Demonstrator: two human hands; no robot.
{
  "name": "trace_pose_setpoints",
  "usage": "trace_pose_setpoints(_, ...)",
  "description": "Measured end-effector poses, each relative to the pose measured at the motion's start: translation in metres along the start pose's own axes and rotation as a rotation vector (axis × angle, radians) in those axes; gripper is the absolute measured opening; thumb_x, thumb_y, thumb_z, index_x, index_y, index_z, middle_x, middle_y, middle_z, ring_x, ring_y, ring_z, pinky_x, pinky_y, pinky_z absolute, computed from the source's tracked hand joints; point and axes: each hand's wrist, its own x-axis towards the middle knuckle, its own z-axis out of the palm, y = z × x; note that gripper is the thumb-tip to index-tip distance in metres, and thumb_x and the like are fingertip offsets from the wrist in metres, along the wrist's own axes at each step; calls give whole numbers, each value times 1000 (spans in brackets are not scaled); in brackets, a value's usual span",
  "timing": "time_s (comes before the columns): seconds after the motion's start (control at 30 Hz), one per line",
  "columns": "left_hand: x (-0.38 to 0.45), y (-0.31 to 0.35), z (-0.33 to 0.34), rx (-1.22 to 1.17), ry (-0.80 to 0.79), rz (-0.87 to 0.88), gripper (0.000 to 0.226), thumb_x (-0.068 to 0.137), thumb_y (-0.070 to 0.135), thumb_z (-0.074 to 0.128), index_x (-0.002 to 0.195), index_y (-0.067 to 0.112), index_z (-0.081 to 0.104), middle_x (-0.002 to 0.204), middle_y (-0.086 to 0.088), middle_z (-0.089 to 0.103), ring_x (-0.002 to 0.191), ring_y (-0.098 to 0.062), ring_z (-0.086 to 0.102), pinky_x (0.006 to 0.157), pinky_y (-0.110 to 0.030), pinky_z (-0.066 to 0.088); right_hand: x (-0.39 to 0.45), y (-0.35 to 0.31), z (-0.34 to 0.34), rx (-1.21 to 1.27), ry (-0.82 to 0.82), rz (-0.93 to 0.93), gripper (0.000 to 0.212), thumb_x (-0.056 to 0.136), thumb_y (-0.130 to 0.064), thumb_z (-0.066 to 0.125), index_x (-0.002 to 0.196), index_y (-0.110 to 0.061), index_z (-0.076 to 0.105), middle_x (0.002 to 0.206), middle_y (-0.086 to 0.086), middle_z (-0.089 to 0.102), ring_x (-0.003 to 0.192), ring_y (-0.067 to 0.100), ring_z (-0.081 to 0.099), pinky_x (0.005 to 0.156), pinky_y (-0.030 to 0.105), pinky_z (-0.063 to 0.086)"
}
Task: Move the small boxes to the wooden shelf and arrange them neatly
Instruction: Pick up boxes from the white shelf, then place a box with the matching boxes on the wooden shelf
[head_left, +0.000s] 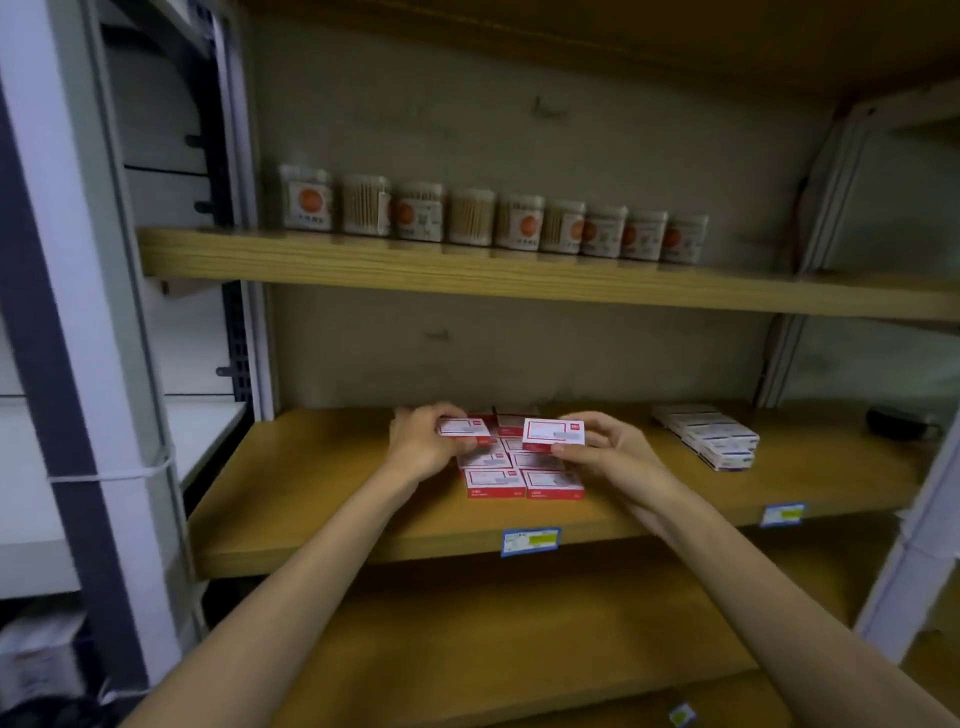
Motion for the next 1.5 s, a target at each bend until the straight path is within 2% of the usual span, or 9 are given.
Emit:
trace_pose_setpoints(0.1, 25, -1, 14, 33, -5, -70, 29, 78, 46, 78, 100, 41, 59, 124, -3, 61, 120, -28, 53, 102, -46, 48, 26, 9, -6, -79, -5, -7, 45, 80, -16, 81, 122, -17, 64, 107, 2, 75, 91, 10, 73, 68, 20, 56)
trace_pose_setpoints(0.27, 39, 10, 28, 112, 22, -31, 40, 83, 37, 78, 118, 20, 68, 126, -4, 68, 119, -27, 59, 102, -39, 47, 56, 22, -14, -155, -9, 11, 51, 80, -18, 81, 127, -15, 60, 107, 6, 73, 89, 14, 74, 69, 23, 59)
trace_pose_setpoints(0.53, 36, 8, 35, 247, 137, -27, 56, 79, 43, 81, 124, 18, 58, 124, -5, 68, 114, -29, 63, 95, -43, 54, 73, 36, -12, -349, 11, -80, 46, 81, -26, 82, 120, -21, 58, 106, -6, 63, 85, 11, 68, 60, 18, 54)
trace_pose_setpoints(0.77, 20, 8, 22, 275, 160, -7, 24, 88, 32, 68, 110, 25, 64, 111, 3, 70, 104, -23, 66, 88, -36, 56, 86, 47, -9, -464, 0, -128, 37, 83, -25, 80, 116, -20, 65, 111, -1, 67, 91, 15, 70, 73, 29, 62)
trace_pose_setpoints(0.9, -2, 17, 13, 216, 177, 20, 15, 89, 22, 70, 102, 28, 70, 102, 9, 70, 97, -12, 66, 87, -32, 56, 92, 49, -8, -520, 26, -152, 38, 80, -30, 83, 112, -22, 64, 115, -1, 67, 90, 6, 64, 61, 15, 51)
trace_pose_setpoints(1.07, -46, 36, -4, 225, 72, 148, 16, 93, 24, 68, 108, 27, 72, 108, 14, 68, 99, 1, 60, 81, -17, 48, 82, 41, -5, -831, 19, -358, 36, 81, -40, 79, 112, -29, 65, 118, -2, 58, 110, 16, 57, 92, 35, 53)
trace_pose_setpoints(1.17, -71, 39, -17, 296, 101, 169, 18, 93, 30, 67, 111, 28, 71, 110, 15, 68, 96, 0, 61, 84, -24, 55, 65, 27, 3, -868, -63, -482, 28, 86, -39, 73, 112, -32, 64, 118, -4, 58, 116, 14, 52, 99, 38, 47)
trace_pose_setpoints(1.27, -94, 34, -31, 415, 182, 161, 19, 93, 39, 63, 111, 36, 67, 108, 19, 64, 93, 2, 61, 82, -33, 57, 46, 13, 22, -837, -174, -563, 26, 89, -36, 70, 114, -33, 63, 111, -9, 58, 106, 8, 54, 93, 34, 49)
trace_pose_setpoints(1.5, -164, 13, -82, 444, 263, 138, 24, 96, 46, 55, 119, 40, 62, 108, 24, 61, 92, 5, 59, 79, -31, 56, -6, -22, 91, -646, -362, -769, 19, 88, -29, 69, 106, -32, 66, 90, -11, 60, 76, 8, 60, 73, 37, 52)
